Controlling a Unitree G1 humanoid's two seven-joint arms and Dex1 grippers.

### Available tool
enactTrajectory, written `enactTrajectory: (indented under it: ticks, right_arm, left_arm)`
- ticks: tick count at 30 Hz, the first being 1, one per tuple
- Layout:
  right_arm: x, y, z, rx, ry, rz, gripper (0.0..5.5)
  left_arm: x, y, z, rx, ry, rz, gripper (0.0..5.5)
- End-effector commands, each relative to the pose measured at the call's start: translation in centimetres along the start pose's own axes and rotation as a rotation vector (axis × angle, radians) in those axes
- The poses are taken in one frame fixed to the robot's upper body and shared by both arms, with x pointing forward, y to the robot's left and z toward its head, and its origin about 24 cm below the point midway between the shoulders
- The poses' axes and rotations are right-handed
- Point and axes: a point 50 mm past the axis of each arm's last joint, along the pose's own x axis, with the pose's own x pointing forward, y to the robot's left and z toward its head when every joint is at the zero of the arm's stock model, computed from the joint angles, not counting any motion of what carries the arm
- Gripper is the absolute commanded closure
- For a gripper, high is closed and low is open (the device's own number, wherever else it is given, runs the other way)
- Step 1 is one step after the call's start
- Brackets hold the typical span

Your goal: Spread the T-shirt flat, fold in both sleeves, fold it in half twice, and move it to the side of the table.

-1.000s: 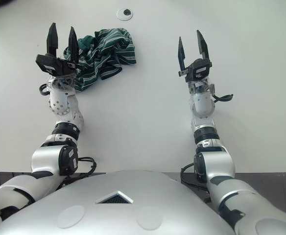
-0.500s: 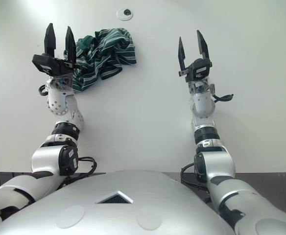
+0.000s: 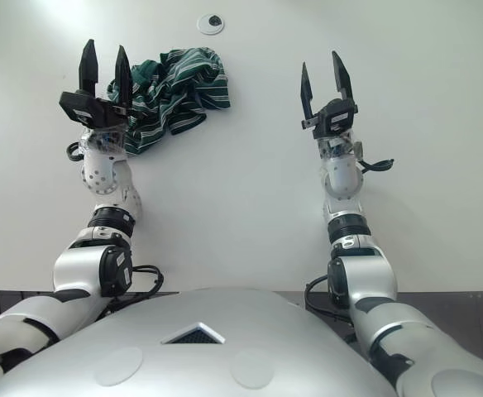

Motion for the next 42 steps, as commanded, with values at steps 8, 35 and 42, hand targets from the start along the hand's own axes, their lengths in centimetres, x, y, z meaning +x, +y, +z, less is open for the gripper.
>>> enactTrajectory:
  ticks: [8,35,42]
  right_arm:
    - [0.6,-2.6,3.1,-0.029,-0.032,0.024,3.1]
    - [-1.0,-0.3,5.1,-0.053,0.39,0.658,3.1]
    - [-5.8,-2.1,3.4,-0.223,0.732,0.902,3.1]
  left_arm:
    - [1.9,4.6,-0.9,0.213,0.385,-0.015,3.28]
    - [-8.4,-4.5,2.2,0.558,0.612,-1.321,3.28]
    - [-9.1,-3.9,2.9,0.538,0.64,-1.259,3.28]
